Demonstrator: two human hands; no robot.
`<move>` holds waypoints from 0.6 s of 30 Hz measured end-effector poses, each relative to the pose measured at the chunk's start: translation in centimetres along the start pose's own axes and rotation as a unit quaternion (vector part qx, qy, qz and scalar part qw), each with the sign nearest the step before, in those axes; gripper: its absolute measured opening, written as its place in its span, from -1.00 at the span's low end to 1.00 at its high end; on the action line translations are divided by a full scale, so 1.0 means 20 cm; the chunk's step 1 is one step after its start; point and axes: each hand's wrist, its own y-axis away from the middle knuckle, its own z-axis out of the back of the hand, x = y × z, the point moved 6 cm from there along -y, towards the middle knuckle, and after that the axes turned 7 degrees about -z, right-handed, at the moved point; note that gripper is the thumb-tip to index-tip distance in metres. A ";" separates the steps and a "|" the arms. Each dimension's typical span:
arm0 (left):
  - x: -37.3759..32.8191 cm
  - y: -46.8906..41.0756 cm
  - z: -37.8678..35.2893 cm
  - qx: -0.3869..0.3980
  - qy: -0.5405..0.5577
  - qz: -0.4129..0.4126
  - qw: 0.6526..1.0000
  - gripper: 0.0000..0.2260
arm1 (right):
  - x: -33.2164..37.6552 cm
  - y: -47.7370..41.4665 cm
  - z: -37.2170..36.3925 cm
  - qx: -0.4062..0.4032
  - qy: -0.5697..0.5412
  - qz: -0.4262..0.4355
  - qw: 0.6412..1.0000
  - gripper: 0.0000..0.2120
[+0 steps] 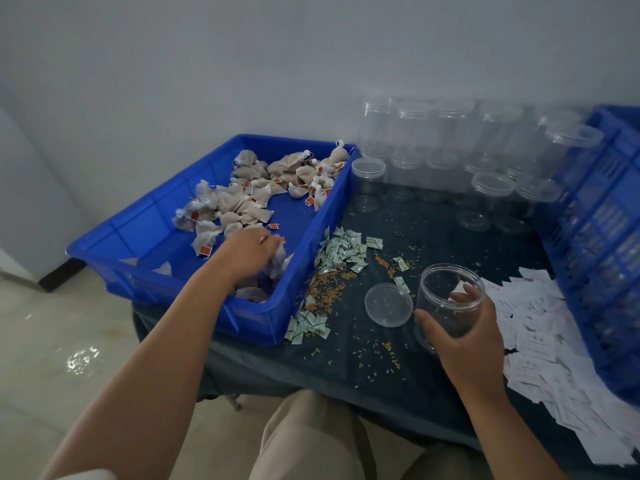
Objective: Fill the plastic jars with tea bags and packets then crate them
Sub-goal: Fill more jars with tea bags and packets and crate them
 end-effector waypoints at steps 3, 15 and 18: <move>0.03 0.01 0.04 -0.052 0.153 0.051 0.986 -0.71 | 0.00 0.00 0.00 0.006 -0.002 0.000 1.000 -0.15; -0.12 0.09 0.22 -0.127 0.368 0.068 0.919 -0.66 | 0.00 0.00 0.01 0.005 -0.016 -0.011 1.000 -0.16; -0.32 0.11 0.26 -0.114 0.396 -0.013 0.911 -0.76 | 0.01 0.01 0.00 0.023 -0.014 -0.003 1.000 -0.18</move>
